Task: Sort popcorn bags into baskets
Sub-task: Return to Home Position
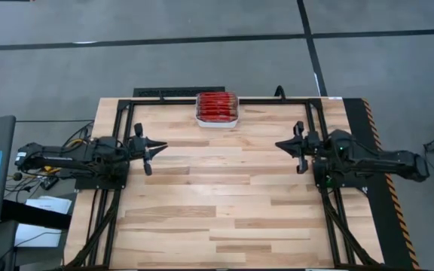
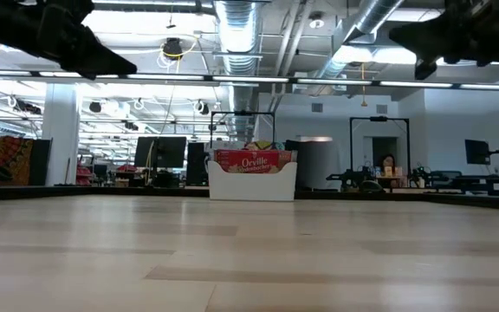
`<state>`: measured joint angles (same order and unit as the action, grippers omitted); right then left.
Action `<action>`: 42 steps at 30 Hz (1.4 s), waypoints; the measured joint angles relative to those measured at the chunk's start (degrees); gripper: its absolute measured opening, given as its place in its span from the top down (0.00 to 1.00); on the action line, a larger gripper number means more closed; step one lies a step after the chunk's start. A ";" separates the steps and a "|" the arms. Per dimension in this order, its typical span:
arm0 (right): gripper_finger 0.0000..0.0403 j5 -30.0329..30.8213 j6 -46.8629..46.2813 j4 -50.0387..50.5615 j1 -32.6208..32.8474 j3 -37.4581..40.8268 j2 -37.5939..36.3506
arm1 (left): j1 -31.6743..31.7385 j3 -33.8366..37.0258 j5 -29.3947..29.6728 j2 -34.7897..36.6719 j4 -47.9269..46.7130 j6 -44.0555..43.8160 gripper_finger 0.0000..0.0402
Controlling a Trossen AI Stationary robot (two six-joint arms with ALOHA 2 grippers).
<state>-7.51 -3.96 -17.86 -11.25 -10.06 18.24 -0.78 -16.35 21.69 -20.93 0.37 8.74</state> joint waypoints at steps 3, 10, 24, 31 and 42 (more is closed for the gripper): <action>0.96 -0.05 -0.19 2.82 -0.48 0.74 -3.51 | 0.00 2.38 0.06 0.78 3.85 1.35 0.92; 0.99 -0.11 -1.21 9.13 -0.27 0.76 -10.15 | 1.40 8.94 0.83 6.90 8.87 1.54 0.92; 0.99 -0.02 -4.23 14.14 0.07 0.76 -14.30 | 1.51 15.74 -0.37 20.92 7.76 -0.13 0.92; 0.97 0.05 -7.15 5.19 3.35 3.90 -12.75 | 1.51 15.72 -0.37 20.79 7.61 -0.13 0.92; 0.95 3.50 -7.67 1.82 7.96 9.40 -12.75 | 1.51 15.42 0.10 20.80 10.05 0.07 0.92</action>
<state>-4.01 -11.63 -16.03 -3.29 -0.67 5.49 0.73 -0.92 21.79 -0.13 10.42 8.81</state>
